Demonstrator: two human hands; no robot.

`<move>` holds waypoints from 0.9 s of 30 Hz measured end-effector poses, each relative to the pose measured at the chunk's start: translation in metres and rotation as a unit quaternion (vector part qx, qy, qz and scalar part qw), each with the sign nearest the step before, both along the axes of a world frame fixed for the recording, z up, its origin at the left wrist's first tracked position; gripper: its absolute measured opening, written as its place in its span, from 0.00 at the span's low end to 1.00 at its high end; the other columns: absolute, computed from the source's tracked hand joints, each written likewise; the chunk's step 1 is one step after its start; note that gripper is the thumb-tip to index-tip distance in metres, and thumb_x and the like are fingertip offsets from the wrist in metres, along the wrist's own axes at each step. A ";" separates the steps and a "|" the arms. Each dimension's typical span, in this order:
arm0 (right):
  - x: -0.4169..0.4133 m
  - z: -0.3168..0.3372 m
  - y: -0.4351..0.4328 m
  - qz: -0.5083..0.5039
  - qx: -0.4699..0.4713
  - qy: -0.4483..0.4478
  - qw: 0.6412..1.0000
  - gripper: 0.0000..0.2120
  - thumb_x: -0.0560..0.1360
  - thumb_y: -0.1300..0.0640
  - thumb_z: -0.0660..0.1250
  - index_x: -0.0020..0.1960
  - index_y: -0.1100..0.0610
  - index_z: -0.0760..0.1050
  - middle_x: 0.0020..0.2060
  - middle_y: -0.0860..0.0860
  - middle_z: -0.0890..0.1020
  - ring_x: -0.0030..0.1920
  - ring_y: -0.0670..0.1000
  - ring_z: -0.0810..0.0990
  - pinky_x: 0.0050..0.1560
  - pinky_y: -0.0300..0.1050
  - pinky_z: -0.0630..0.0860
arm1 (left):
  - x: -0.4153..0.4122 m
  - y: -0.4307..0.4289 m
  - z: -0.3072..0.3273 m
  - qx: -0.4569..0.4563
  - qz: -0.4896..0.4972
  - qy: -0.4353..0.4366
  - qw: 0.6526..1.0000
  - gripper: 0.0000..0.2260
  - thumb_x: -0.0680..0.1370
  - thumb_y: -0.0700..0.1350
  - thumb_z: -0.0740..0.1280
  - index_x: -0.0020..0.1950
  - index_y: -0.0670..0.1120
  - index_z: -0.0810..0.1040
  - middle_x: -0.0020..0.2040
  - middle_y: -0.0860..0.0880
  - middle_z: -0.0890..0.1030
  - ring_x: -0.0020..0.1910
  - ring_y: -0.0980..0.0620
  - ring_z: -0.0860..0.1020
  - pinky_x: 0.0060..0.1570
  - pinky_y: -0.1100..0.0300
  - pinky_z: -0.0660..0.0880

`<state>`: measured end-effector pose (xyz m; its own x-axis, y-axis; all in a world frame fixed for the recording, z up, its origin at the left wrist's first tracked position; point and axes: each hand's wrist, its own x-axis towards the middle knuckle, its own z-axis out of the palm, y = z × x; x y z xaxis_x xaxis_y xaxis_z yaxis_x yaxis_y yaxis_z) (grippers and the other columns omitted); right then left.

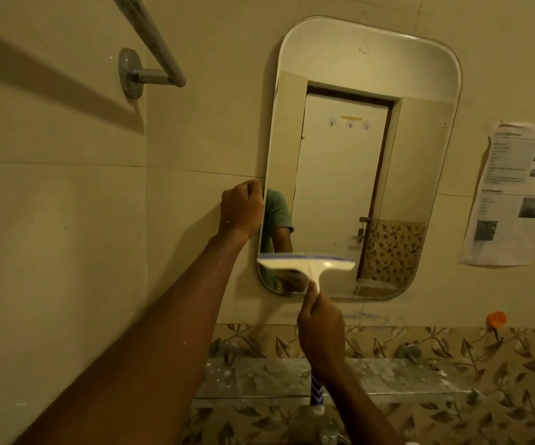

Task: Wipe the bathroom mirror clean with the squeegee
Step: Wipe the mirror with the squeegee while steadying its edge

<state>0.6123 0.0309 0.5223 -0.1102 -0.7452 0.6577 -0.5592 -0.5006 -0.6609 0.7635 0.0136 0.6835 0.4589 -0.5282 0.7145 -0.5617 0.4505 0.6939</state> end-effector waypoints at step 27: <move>-0.045 0.167 -0.029 -0.003 -0.118 -0.021 0.993 0.22 0.84 0.49 0.49 0.34 0.51 0.68 0.26 0.47 0.71 0.23 0.43 0.68 0.22 0.33 0.63 | -0.006 0.012 0.047 -0.042 0.102 0.047 0.993 0.20 0.80 0.49 0.55 0.35 0.43 0.77 0.33 0.44 0.80 0.33 0.48 0.79 0.36 0.54 0.77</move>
<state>0.5672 0.0020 0.6897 -0.1454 -0.5704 0.8084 -0.5369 -0.6408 -0.5487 0.7580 0.0261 0.7310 0.6174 -0.3579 0.7005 -0.5812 0.3926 0.7128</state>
